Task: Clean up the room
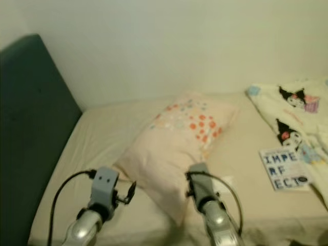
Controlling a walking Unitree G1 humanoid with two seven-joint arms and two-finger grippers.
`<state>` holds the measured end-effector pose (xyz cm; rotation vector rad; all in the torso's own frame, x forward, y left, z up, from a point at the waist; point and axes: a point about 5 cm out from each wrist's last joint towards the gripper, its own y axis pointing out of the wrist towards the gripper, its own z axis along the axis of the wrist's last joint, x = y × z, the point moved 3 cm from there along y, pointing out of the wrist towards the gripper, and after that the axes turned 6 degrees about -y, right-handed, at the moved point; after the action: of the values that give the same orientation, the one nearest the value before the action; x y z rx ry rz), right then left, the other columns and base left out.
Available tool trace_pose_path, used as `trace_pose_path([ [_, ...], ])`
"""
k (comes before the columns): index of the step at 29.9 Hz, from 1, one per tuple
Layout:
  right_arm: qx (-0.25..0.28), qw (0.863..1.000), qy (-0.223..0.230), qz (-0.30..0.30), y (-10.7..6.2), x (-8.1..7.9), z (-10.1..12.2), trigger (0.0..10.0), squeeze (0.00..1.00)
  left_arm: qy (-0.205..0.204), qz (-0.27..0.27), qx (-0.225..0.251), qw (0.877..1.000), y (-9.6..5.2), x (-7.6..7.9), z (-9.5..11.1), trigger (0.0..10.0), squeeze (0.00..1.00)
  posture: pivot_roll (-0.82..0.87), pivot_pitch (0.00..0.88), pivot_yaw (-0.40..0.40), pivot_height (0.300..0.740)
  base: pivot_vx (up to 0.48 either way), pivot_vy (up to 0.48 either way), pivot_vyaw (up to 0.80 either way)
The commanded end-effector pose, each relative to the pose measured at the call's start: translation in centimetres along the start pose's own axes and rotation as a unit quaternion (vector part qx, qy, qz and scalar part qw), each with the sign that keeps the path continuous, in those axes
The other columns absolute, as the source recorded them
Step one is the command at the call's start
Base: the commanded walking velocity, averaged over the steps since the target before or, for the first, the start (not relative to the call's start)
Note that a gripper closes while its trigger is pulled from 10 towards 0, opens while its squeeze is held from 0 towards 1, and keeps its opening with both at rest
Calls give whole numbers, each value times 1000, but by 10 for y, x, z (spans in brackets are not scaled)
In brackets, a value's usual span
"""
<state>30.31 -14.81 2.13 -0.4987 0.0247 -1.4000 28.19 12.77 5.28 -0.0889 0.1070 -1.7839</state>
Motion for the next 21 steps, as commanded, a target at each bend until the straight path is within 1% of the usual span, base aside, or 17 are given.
trace_pose_path([
  [1,-3,1000,11,13,-1,-11,-1,10000,0,8,6,-11,1000,-3,-5,-5,10000,0,-66,106,28,740,0,-375,0],
  [10,-4,1000,12,12,-1,-11,-1,10000,0,10,4,-17,1000,-3,-5,-6,10000,0,-63,107,29,740,0,-363,0],
  [11,-4,1000,12,12,-1,-11,-1,10000,0,7,-1,-25,1000,-3,-4,-8,10000,0,-63,107,29,740,0,0,0],
  [15,-4,1000,12,12,0,-11,-1,10000,0,6,-14,-34,999,-3,0,-11,10000,0,-64,105,30,740,0,0,0],
  [17,-3,1000,12,12,0,-11,0,10000,0,7,-29,-34,999,-4,4,-11,10000,0,-65,105,31,740,0,450,0],
  [21,-3,1000,12,11,0,-10,0,10000,0,14,-31,-31,999,-3,6,-10,10000,0,-65,105,31,740,0,450,0],
])
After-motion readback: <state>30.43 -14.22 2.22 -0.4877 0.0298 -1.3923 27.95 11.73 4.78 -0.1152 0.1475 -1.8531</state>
